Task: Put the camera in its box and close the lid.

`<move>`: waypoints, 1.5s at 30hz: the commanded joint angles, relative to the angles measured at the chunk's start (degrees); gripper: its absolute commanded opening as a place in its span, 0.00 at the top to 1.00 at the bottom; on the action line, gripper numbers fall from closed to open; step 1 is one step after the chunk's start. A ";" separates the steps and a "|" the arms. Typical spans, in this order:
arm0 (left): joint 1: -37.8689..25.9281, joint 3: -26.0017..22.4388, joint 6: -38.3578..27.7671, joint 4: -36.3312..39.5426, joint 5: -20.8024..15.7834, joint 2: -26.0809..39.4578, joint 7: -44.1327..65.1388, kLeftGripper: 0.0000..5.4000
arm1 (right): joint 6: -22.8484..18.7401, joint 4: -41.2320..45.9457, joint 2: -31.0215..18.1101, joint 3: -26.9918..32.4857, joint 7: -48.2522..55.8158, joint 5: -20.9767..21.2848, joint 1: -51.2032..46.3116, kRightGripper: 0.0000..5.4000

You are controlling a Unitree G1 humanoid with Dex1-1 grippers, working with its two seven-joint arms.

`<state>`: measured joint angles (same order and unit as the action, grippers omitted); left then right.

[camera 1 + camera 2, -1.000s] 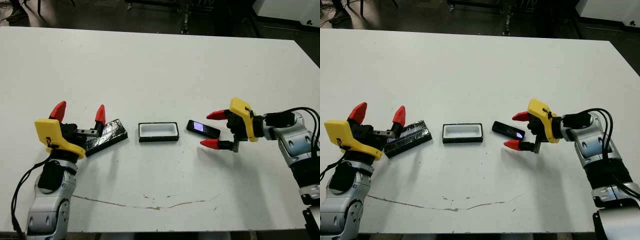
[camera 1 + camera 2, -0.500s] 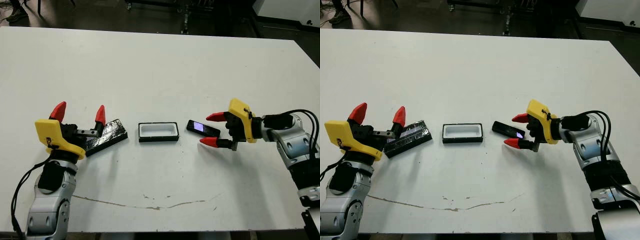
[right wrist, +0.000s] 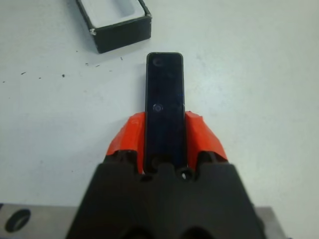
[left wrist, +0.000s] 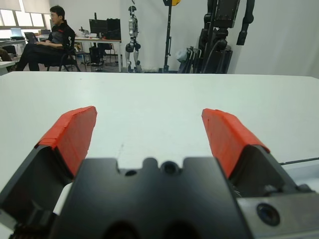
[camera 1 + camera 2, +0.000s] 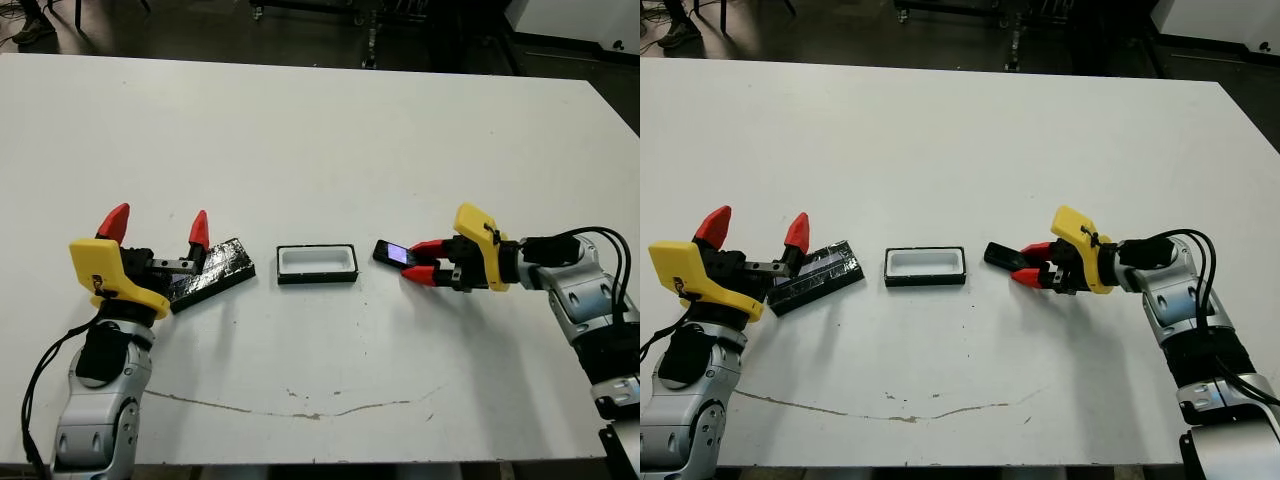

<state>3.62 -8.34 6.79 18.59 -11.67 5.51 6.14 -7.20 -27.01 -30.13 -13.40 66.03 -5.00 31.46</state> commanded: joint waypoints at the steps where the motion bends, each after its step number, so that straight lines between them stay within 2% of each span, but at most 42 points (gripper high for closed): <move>1: 0.26 -0.08 -0.10 -0.26 0.83 -0.08 -0.82 0.00 | 1.53 -3.59 0.61 -0.58 1.08 0.77 -0.46 0.69; 12: 0.06 0.14 0.27 0.17 1.25 -0.18 -1.36 0.00 | 1.63 -5.84 0.83 0.14 2.32 0.59 1.29 0.69; 16: -0.11 0.13 0.49 0.17 0.88 0.00 -0.98 0.00 | -1.60 -6.42 0.96 1.58 2.37 -0.39 4.88 0.69; 19: -0.16 0.30 1.31 0.51 1.09 0.14 -1.18 0.00 | -1.63 -6.65 0.79 2.22 2.58 -0.39 8.91 0.69; 23: -0.13 0.51 1.46 0.76 1.23 0.11 -1.24 0.00 | 0.46 -11.37 1.51 2.99 5.65 -1.17 15.28 0.69; 26: -0.13 0.45 1.28 0.62 0.90 -0.16 -1.19 0.00 | -0.35 -16.20 2.14 1.87 10.18 -0.47 21.22 0.69; 29: -0.12 0.47 1.14 0.53 0.99 -0.18 -1.21 0.00 | 3.22 -19.27 2.93 1.13 12.60 0.72 24.80 0.69; 31: -0.10 0.46 1.10 0.48 0.95 -0.17 -1.16 0.00 | 3.99 -21.48 3.66 0.34 14.31 1.60 27.27 0.69; 35: -0.12 0.51 1.10 0.41 0.93 -0.27 -1.19 0.00 | 2.85 -25.65 5.49 -1.28 17.25 3.43 31.23 0.69; 40: -0.02 0.55 1.28 0.50 0.92 -0.48 -1.41 0.00 | 4.47 -20.19 7.28 -3.40 17.94 5.32 30.93 0.69; 45: 0.27 0.56 1.41 0.65 1.18 -0.31 -1.27 0.00 | 1.30 -10.96 7.75 -5.29 17.83 5.78 28.58 0.69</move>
<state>3.39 -7.73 7.42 19.27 -10.59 4.93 4.95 -4.87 -40.05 -22.06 -18.08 83.73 0.49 61.69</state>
